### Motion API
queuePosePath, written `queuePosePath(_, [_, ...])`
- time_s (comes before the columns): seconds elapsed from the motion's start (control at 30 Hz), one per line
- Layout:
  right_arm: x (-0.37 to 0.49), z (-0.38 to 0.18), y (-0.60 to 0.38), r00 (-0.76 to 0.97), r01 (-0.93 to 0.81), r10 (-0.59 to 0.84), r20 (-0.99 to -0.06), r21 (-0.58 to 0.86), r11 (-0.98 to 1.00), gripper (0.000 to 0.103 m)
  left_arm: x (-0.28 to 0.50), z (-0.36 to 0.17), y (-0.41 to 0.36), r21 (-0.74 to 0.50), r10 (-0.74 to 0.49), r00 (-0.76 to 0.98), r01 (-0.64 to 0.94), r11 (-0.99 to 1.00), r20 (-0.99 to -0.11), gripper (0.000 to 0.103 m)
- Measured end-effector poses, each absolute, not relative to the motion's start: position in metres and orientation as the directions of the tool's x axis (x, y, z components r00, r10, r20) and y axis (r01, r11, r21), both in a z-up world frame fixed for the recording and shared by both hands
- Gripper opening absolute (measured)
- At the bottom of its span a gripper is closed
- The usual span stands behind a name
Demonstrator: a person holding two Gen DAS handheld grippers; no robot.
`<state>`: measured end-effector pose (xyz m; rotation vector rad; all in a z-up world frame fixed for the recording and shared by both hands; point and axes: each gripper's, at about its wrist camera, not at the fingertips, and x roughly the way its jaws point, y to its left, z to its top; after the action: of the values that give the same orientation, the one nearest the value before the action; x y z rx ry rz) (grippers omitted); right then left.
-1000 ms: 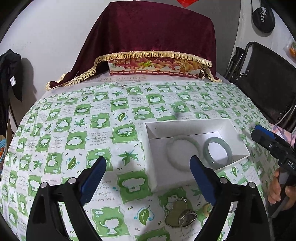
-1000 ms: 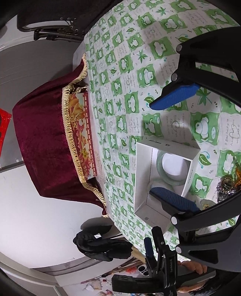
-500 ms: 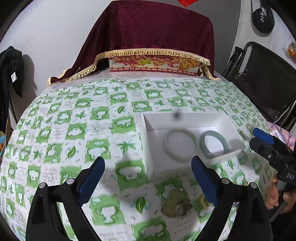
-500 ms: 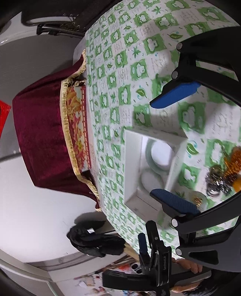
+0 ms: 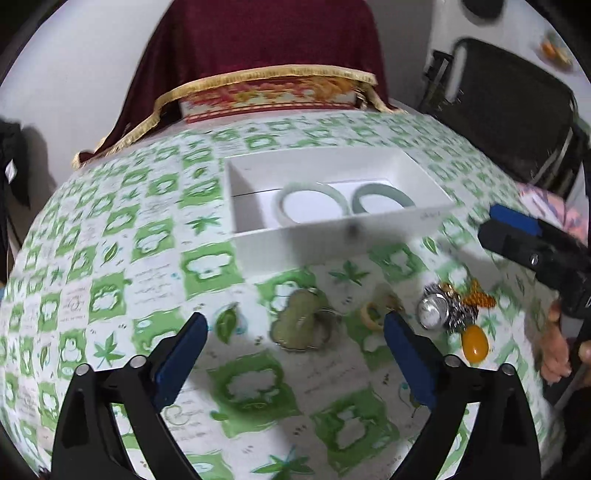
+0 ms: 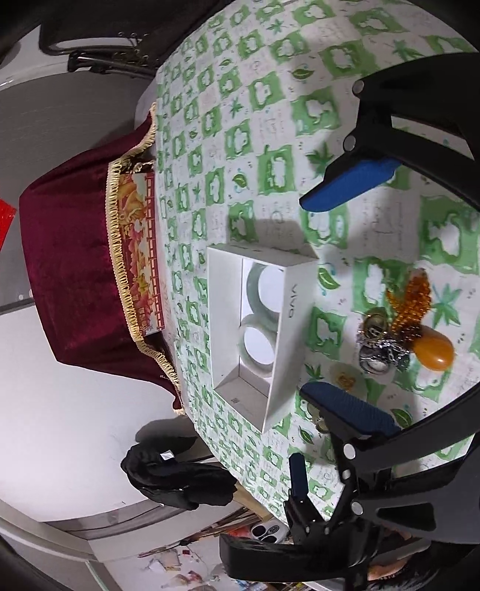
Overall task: Organize jewelry
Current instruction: 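Withdraw both tools from the box back toward the rings on the cloth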
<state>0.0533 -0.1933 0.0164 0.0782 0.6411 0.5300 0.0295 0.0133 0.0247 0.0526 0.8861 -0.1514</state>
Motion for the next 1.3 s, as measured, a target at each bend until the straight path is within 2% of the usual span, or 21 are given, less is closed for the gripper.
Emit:
queuePosePath(0.17, [0.055,0.012,-0.189,0.661,-0.446,0.478,-0.579,0.209,0.870,0.091,0.041,0.007,0.016,0.025,-0.042,0.564,0.111,0.994,-0.825,0.099])
queuePosePath(0.23, [0.057,0.011,-0.190,0.658,-0.442,0.475,-0.585,0.210,0.872,0.091,0.042,0.007,0.025,-0.001,-0.049,0.560,0.086,0.996,-0.827,0.099])
queuePosePath(0.37, [0.057,0.013,-0.200,0.669,-0.425,0.480,-0.567,0.237,0.873,0.091,0.043,0.007,0.042,0.031,0.021,0.567,0.008,0.999,-0.823,0.099])
queuePosePath(0.4, [0.055,0.014,-0.205,0.677,-0.419,0.484,-0.554,0.251,0.873,0.088,0.045,0.007,0.046,0.034,0.033,0.562,-0.009,0.999,-0.827,0.099])
queuePosePath(0.43, [0.053,0.015,-0.209,0.680,-0.416,0.489,-0.547,0.261,0.871,0.079,0.045,0.007,0.051,0.017,0.024,0.559,-0.017,1.000,-0.829,0.099])
queuePosePath(0.5, [0.050,0.015,-0.216,0.679,-0.410,0.497,-0.541,0.282,0.867,0.070,0.043,0.008,0.053,0.011,0.020,0.562,-0.019,1.000,-0.827,0.099])
queuePosePath(0.6, [0.045,0.013,-0.220,0.658,-0.434,0.532,-0.533,0.310,0.846,0.068,0.042,0.009,0.047,0.037,0.035,0.566,-0.008,0.999,-0.824,0.099])
queuePosePath(0.87, [0.018,0.011,-0.170,0.586,-0.613,0.574,-0.572,0.150,0.776,0.067,0.030,0.012,0.038,0.004,-0.015,0.586,0.031,1.000,-0.810,0.099])
queuePosePath(1.0, [0.013,0.005,-0.159,0.541,-0.657,0.578,-0.611,0.122,0.744,0.067,0.027,0.011,0.044,-0.016,-0.021,0.577,0.014,1.000,-0.817,0.099])
queuePosePath(1.1, [0.026,-0.005,-0.165,0.540,-0.594,0.499,-0.678,0.114,0.797,0.067,0.027,0.010,0.048,-0.032,-0.030,0.571,0.006,0.999,-0.820,0.099])
queuePosePath(1.3, [0.047,-0.001,-0.210,0.667,-0.375,0.353,-0.656,0.113,0.920,0.065,0.026,0.009,0.049,-0.023,-0.025,0.569,0.010,1.000,-0.822,0.099])
